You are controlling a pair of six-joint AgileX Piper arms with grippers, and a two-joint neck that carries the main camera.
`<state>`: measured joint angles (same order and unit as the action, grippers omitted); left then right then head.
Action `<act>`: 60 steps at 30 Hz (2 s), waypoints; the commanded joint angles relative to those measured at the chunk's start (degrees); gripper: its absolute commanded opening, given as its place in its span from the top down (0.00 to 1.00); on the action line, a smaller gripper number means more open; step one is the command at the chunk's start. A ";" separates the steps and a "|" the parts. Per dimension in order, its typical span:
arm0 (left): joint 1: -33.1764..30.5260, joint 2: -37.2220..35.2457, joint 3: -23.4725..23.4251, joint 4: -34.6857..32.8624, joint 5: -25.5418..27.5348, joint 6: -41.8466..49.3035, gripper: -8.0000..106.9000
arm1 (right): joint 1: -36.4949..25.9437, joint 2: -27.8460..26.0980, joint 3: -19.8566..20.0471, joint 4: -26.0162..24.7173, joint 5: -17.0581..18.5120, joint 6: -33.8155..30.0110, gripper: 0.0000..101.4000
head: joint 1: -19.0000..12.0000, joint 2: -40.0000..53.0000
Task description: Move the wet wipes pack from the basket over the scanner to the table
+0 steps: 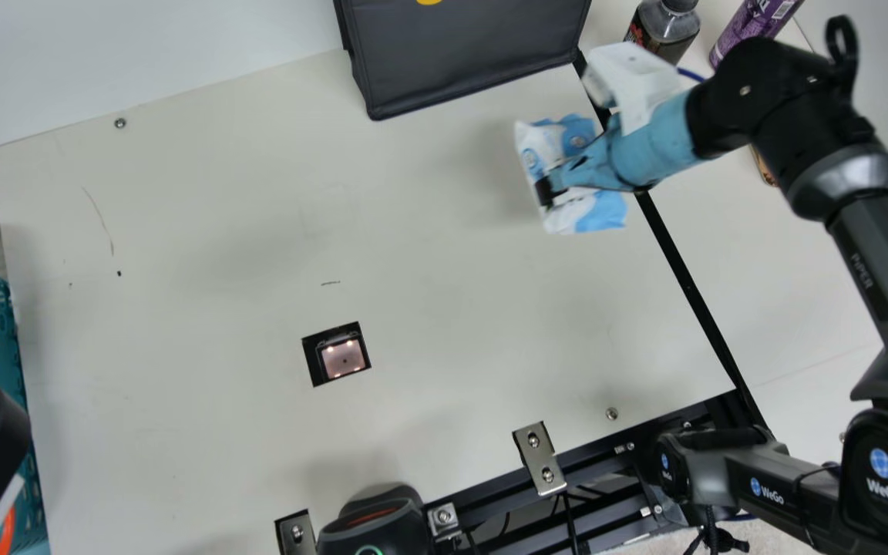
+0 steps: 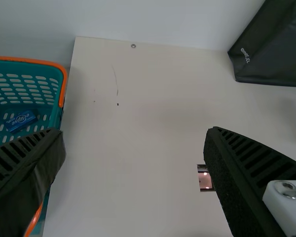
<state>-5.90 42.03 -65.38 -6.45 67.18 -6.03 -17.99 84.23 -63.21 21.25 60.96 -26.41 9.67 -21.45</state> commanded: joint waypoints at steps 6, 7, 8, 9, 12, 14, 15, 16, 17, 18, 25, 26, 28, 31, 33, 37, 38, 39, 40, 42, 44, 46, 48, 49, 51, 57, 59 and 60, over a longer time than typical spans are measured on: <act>0.00 0.00 0.00 0.00 0.00 0.00 0.15 | -10.17 1.75 -0.27 -4.14 -0.06 -5.85 1.00 | -1.75 -0.13; 0.00 0.00 0.00 0.00 0.00 0.00 0.15 | -10.94 2.04 -0.26 -4.93 -0.32 -6.30 1.00 | -1.75 -0.13; 0.00 0.00 0.00 0.00 0.00 0.00 0.15 | -11.66 2.33 -0.23 -5.62 -0.58 -6.79 1.00 | -1.75 -0.13; 0.00 0.00 0.00 0.00 0.00 0.00 0.15 | -12.29 2.62 -0.19 -6.31 -0.84 -7.22 1.00 | -1.75 -0.13; 0.00 0.00 0.00 0.00 0.00 0.00 0.15 | -13.93 3.61 -0.05 -8.74 -2.02 -8.26 1.00 | -1.75 -0.13; 0.00 0.00 0.00 0.00 0.00 0.00 0.15 | -14.72 4.22 0.18 -10.56 -3.11 -8.67 1.00 | -1.75 -0.13; 0.00 0.00 0.00 0.00 0.00 0.00 0.15 | -15.05 4.52 0.35 -11.38 -3.68 -8.88 1.00 | -1.75 -0.13; 0.00 0.00 0.00 0.00 0.00 0.00 0.15 | -15.31 4.83 0.51 -12.32 -4.34 -9.00 1.00 | -1.75 -0.13; 0.00 0.00 0.00 0.00 0.00 0.00 0.15 | -15.54 5.17 0.70 -13.25 -5.06 -9.07 1.00 | -1.75 -0.13; 0.00 0.00 0.00 0.00 0.00 0.00 0.15 | -15.74 5.54 0.90 -13.97 -5.72 -9.26 1.00 | -1.75 -0.13; 0.00 0.00 0.00 0.00 0.00 0.00 0.15 | -16.09 8.06 3.27 -18.06 -11.03 -9.98 1.00 | -1.75 -0.13; 0.00 0.00 0.00 0.00 0.00 0.00 0.15 | -16.10 8.49 3.60 -18.40 -11.81 -10.10 1.00 | -1.75 -0.13; 0.00 0.00 0.00 0.00 0.00 0.00 0.15 | -16.21 9.36 4.16 -18.73 -13.30 -10.58 1.00 | -1.75 -0.13; 0.00 0.00 0.00 0.00 0.00 0.00 0.15 | -16.50 10.65 4.75 -18.65 -15.38 -11.48 1.00 | -1.75 -0.13; 0.00 0.00 0.00 0.00 0.00 0.00 0.15 | -16.78 11.41 5.01 -18.21 -16.60 -12.23 1.00 | -1.75 -0.13; 0.00 0.00 0.00 0.00 0.00 0.00 0.15 | -17.36 12.50 5.31 -16.97 -18.61 -13.68 0.90 | -1.75 -0.13; 0.00 0.00 0.00 0.00 0.00 0.00 0.15 | -17.49 12.72 5.39 -16.64 -19.08 -14.01 0.87 | -1.75 -0.13; 0.00 0.00 0.00 0.00 0.00 0.00 0.15 | -17.62 12.92 5.44 -16.33 -19.51 -14.31 0.84 | -1.75 -0.13; 0.00 0.00 0.00 0.00 0.00 0.00 0.15 | -17.73 13.07 5.50 -15.99 -19.90 -14.61 0.80 | -1.75 -0.13; 0.00 0.00 0.00 0.00 0.00 0.00 0.15 | -17.95 13.37 5.61 -15.32 -20.60 -15.22 0.74 | -1.75 -0.13; 0.00 0.00 0.00 0.00 0.00 0.00 0.15 | -18.10 13.57 5.70 -14.64 -21.22 -15.81 0.67 | -1.75 -0.13; 0.00 0.00 0.00 0.00 0.00 0.00 0.15 | -18.22 13.65 5.80 -14.02 -21.74 -16.32 0.60 | -1.75 -0.13; 0.00 0.00 0.00 0.00 0.00 0.00 0.15 | -18.28 13.54 5.96 -13.45 -22.23 -16.70 0.54 | -1.75 -0.13; 0.00 0.00 0.00 0.00 0.00 0.00 0.15 | -18.30 13.40 6.07 -13.18 -22.50 -16.85 0.51 | -1.75 -0.13; 0.00 0.00 0.00 0.00 0.00 0.00 0.15 | -18.31 12.96 6.31 -12.68 -22.97 -17.13 0.44 | -1.75 -0.13; 0.00 0.00 0.00 0.00 0.00 0.00 0.15 | -18.05 10.87 7.11 -12.04 -24.10 -17.16 0.24 | -1.75 -0.13; 0.00 0.00 0.00 0.00 0.00 0.00 0.15 | -17.85 10.04 7.31 -12.26 -24.33 -16.78 0.18 | -1.75 -0.13; 0.00 0.00 0.00 0.00 0.00 0.00 0.15 | -17.70 9.59 7.39 -12.41 -24.41 -16.51 0.14 | -1.75 -0.13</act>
<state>-5.90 42.03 -65.38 -6.45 67.18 -6.03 -35.81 94.42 -55.85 9.08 36.12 -43.11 9.58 -21.45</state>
